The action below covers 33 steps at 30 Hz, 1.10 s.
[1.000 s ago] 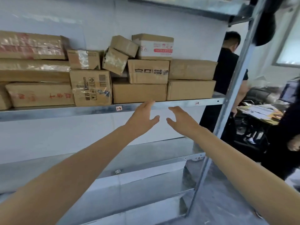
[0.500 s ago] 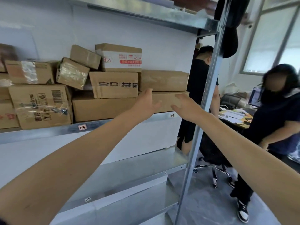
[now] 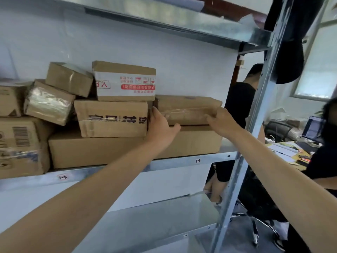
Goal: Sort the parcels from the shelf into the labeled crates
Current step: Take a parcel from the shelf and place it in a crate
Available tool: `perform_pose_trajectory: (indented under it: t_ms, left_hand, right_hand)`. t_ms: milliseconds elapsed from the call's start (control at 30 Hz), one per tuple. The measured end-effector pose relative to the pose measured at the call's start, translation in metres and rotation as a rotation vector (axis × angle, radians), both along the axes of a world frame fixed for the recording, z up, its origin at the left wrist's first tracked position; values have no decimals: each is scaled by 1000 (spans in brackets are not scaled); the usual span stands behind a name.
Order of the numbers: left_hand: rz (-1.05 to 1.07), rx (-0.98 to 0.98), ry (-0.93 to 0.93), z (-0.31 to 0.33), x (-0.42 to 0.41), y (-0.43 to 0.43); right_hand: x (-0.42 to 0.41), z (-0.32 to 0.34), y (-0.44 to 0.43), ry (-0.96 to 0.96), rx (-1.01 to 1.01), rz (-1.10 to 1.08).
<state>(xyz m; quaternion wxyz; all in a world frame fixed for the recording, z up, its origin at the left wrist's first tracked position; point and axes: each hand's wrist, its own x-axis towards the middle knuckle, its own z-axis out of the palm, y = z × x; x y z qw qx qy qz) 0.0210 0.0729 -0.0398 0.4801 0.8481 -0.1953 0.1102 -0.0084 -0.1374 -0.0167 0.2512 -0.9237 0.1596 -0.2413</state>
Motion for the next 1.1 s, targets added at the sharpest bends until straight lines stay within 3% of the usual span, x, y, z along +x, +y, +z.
perform_pose_trajectory:
  t_ms: [167, 267, 367, 700, 867, 1100]
  left_hand:
    - [21, -24, 7, 4, 9, -10]
    - [58, -36, -23, 4, 11, -15]
    - [82, -56, -8, 6, 5, -20]
    - [176, -353, -113, 23, -55, -52]
    - [244, -484, -165, 12, -89, -54]
    - [352, -573, -227, 2, -155, -27]
  right_hand:
    - [16, -3, -32, -103, 148, -40]
    - [21, -1, -48, -62, 342, 91]
    - [29, -3, -58, -140, 532, 210]
    - [0, 2, -102, -229, 507, 298]
    - [-27, 3, -102, -337, 596, 325]
    - [-68, -13, -65, -273, 669, 423]
